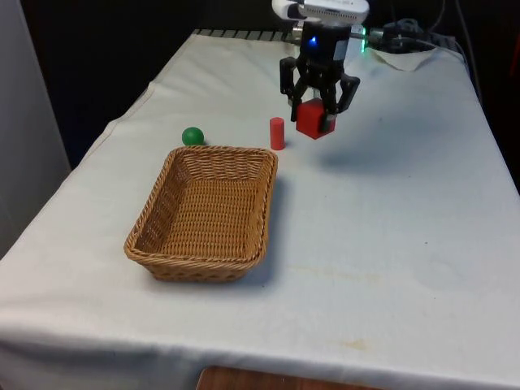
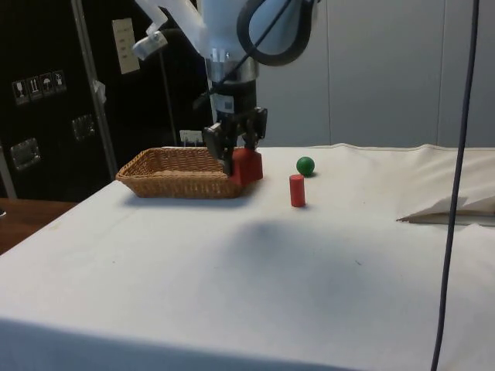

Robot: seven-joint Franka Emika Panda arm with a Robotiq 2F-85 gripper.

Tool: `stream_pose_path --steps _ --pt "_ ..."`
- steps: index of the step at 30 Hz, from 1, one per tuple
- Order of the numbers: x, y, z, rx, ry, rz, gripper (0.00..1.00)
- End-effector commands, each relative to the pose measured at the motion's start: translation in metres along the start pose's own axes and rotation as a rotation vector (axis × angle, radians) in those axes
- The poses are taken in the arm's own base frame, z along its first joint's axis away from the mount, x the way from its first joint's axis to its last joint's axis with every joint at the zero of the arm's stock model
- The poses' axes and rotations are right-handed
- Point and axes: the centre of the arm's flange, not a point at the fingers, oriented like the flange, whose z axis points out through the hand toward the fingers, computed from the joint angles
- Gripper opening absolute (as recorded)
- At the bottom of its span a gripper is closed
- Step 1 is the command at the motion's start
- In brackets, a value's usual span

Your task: Pick up the object to the left of the cylinder and place it into the basket.

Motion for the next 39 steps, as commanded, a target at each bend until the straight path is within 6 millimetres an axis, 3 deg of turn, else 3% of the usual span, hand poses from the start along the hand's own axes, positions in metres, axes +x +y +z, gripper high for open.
stream_pose_path --steps 1,17,39 --pt "0.002 0.001 -0.001 -0.001 0.002 0.003 0.09" --pt "0.043 0.007 -0.012 -0.03 0.027 0.039 0.09" --pt "0.089 0.016 -0.004 -0.062 0.076 0.069 0.09"
